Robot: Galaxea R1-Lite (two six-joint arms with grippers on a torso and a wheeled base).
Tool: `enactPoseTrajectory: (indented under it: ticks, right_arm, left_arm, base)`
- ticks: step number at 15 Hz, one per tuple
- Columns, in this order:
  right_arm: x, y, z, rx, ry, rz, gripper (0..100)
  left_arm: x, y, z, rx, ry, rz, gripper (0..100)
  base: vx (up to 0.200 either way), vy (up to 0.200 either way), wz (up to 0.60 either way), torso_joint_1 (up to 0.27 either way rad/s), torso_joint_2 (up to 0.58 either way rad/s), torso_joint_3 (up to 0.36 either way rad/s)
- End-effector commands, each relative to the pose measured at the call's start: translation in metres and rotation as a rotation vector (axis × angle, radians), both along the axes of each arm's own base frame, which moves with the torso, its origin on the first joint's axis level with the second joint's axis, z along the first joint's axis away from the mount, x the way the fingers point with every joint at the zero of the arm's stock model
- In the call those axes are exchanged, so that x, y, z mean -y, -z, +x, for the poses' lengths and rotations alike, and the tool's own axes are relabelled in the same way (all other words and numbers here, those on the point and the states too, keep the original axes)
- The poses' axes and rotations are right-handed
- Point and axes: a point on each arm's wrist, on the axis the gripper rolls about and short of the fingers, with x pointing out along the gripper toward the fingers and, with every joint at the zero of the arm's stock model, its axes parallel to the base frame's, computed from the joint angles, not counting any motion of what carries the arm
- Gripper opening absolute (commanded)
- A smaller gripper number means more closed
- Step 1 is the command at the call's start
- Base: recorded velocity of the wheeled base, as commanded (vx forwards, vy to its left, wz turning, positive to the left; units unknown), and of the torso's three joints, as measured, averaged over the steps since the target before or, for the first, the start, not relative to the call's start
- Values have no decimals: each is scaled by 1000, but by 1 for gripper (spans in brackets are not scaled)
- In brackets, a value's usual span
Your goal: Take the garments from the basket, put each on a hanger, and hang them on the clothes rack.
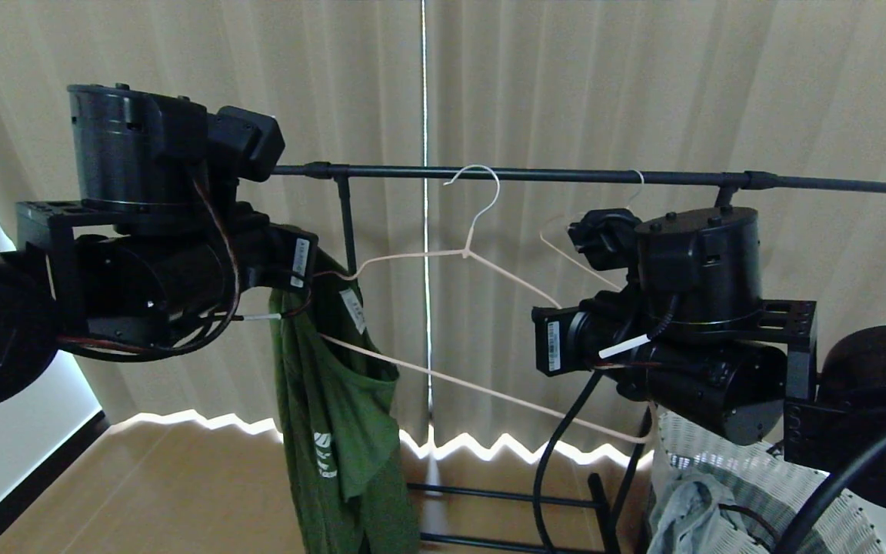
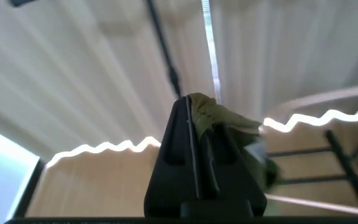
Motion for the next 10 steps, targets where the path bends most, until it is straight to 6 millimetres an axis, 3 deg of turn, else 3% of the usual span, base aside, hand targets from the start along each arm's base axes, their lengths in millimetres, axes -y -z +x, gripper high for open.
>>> enactPoseTrajectory:
  ticks: [1, 10]
  right_arm:
    - [6, -5, -4, 8, 2, 13, 0]
    - [5, -10, -5, 21, -7, 25, 0]
  left_arm:
    - [-10, -1, 5, 2, -38, 3, 0]
    - [-6, 3, 6, 13, -21, 15, 0]
  base:
    - [0, 0, 0, 0, 0, 0]
    - [0, 0, 0, 0, 0, 0]
